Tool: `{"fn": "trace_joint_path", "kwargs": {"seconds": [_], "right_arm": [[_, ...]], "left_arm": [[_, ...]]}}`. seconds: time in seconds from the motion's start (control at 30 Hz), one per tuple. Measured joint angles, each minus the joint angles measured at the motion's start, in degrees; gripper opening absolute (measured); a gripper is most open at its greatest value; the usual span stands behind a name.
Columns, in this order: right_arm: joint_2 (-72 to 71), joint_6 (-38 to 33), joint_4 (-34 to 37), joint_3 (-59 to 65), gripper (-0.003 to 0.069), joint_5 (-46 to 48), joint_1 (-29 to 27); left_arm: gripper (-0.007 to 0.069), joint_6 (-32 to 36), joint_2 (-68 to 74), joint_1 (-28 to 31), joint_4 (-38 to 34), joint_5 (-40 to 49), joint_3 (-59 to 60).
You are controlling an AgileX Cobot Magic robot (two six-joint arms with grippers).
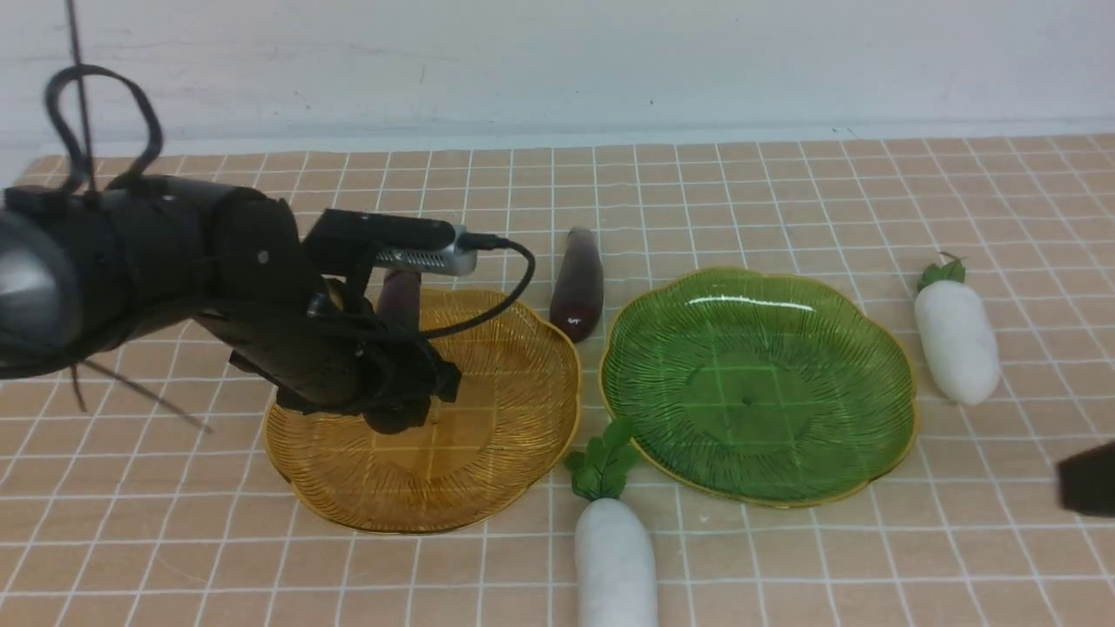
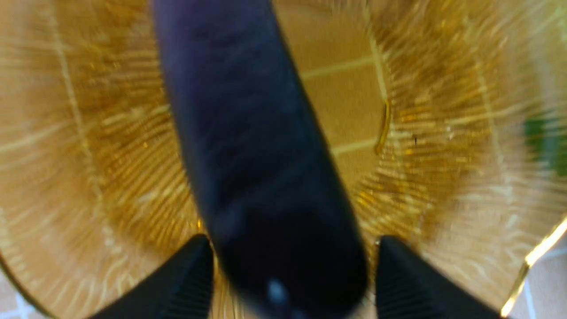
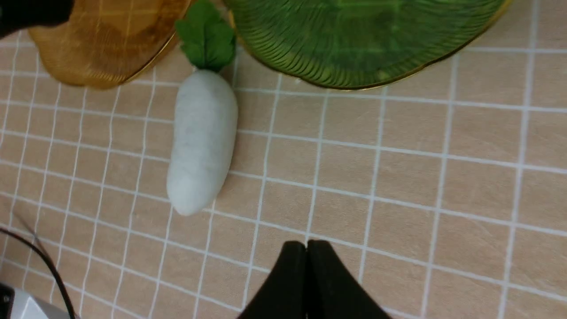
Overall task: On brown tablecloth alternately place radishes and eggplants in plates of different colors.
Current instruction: 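Pick up the eggplant and place it in the yellow plate, then place the white radish on the plate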
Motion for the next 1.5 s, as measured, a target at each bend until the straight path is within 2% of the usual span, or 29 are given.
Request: {"fn": "trace_joint_path", "kwargs": {"seconds": [0.13, 0.2, 0.27, 0.37, 0.4, 0.43, 0.47, 0.5, 0.53, 0.57, 0.6, 0.63, 0.67, 0.73, 0.77, 0.9, 1.13, 1.17, 1.2, 1.3, 1.33, 1.5], "right_arm": [[4.3, 2.83, -2.1, -0.11, -0.0008, -5.48, 9.28], [6.9, 5.96, -4.18, -0.19, 0.0, -8.68, 14.39], [10.06, 9.18, -6.59, -0.6, 0.0016, -10.83, 19.06], [15.28, 15.24, -10.27, -1.77, 0.0072, -12.91, 24.96], [17.33, 16.24, -11.54, -2.49, 0.0098, -13.25, 26.23], [18.89, 17.26, -12.41, -3.12, 0.0127, -13.52, 27.8], [19.41, 17.26, -12.68, -3.36, 0.0127, -13.52, 27.8], [20.98, 17.79, -13.53, -4.06, 0.015, -13.71, 28.88], [25.6, 18.73, -15.59, -6.55, 0.0232, -14.26, 31.91], [28.07, 18.91, -16.43, -8.11, 0.0281, -14.52, 33.08], [29.96, 18.95, -16.79, -9.36, 0.0311, -14.64, 33.67], [32.62, 19.15, -17.04, -11.2, 0.0382, -14.99, 34.79], [35.49, 19.2, -17.22, -12.98, 0.0451, -15.22, 35.4], [37.41, 19.33, -17.22, -14.37, 0.0496, -15.46, 35.65], [40.36, 19.63, -17.16, -16.7, 0.0559, -15.73, 35.82], [45.25, 19.98, -16.91, -19.92, 0.0638, -15.94, 35.86], [53.06, 20.0, -16.78, -23.99, 0.0645, -16.23, 35.86], [54.35, 20.0, -16.6, -24.48, 0.0608, -16.28, 35.86], [54.54, 20.0, -16.5, -24.48, 0.0603, -16.28, 35.86], [55.5, 20.0, -15.57, -24.48, 0.0472, -16.08, 35.86], [55.51, 19.53, -15.18, -24.54, 0.0454, -15.59, 35.86], [53.06, 16.8, -14.93, -25.33, 0.0462, -8.96, 35.86]], "left_arm": [[0.0525, -0.58, 0.01, 0.0, 0.0, 3.31, -1.78], [0.0527, -0.81, -0.42, 0.0, 0.12, 4.77, -2.73], [0.0497, -0.81, -1.42, 0.0, 0.18, 6.41, -3.58], [0.0399, -0.85, -3.29, 0.0, 0.18, 7.8, -4.1], [0.0326, -0.92, -4.31, 0.0, 0.23, 8.39, -4.16], [0.0277, -1.0, -5.42, 0.0, 0.32, 8.73, -4.16], [0.026, -1.0, -5.42, 0.0, 0.37, 8.89, -4.18], [0.019, -1.08, -6.64, 0.0, 0.6, 9.47, -4.23], [0.0115, -1.14, -8.63, 0.0, 1.05, 10.18, -4.23], [0.0066, -1.14, -10.41, 0.0, 1.46, 11.01, -4.23], [0.0036, -1.18, -11.92, 0.0, 1.74, 11.88, -4.23], [0.0014, -1.18, -14.73, 0.0, 1.95, 12.81, -4.02], [0.0006, -1.18, -16.94, 0.0, 2.1, 13.09, -3.55], [0.0003, -1.18, -18.76, 0.0, 2.1, 13.23, -3.19], [-0.0003, -1.18, -23.81, 0.0, 2.1, 14.15, -1.13], [-0.0003, -1.18, -30.51, 0.0, 2.1, 14.49, 2.56], [-0.0003, -1.25, -38.94, 0.0, 3.13, 15.54, 8.42], [-0.0003, -1.52, -40.83, 0.0, 4.08, 15.53, 9.89], [-0.0003, -1.61, -40.92, 0.0, 4.27, 15.53, 9.97], [-0.0003, -2.78, -41.34, 0.0, 5.74, 15.66, 10.7], [-0.0003, -3.11, -41.34, 0.0, 5.74, 15.66, 10.7], [-0.0003, -3.71, -41.34, 0.0, 6.55, 15.66, 10.7]]}}
